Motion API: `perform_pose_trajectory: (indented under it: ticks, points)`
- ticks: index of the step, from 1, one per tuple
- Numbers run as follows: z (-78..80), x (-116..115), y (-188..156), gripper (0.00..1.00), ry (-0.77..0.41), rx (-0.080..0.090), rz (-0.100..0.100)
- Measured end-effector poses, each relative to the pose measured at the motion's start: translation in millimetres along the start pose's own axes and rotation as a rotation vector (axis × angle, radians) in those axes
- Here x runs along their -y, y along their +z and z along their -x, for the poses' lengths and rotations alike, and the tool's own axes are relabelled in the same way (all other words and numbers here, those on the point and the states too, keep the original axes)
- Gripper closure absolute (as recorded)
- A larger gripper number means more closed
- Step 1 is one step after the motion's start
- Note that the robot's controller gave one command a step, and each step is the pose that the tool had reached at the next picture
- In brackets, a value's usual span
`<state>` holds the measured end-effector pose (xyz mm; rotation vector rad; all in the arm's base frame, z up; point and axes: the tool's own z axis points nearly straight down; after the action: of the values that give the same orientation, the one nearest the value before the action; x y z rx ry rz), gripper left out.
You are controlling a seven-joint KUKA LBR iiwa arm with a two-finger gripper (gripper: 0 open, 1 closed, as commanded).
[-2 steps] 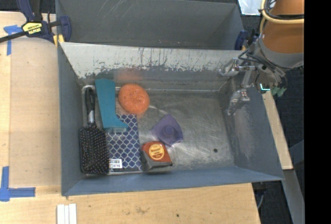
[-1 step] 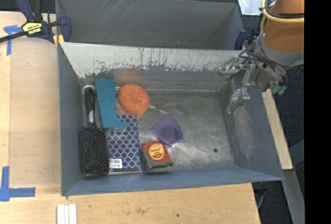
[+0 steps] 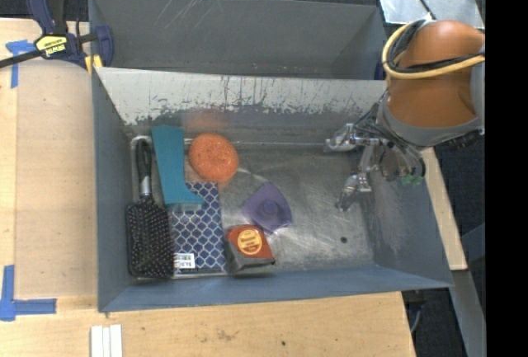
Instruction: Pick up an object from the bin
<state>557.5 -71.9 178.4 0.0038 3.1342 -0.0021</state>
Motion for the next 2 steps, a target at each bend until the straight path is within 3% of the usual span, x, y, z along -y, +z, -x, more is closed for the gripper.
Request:
perform_pose_trajectory:
  ticks: [1, 2]
  points:
    - [47.0, -49.7, 20.4, 0.0, 0.021, -0.005, 0.002]
    - [-10.5, -61.9, 40.4, 0.0, 0.02, -0.003, 0.001]
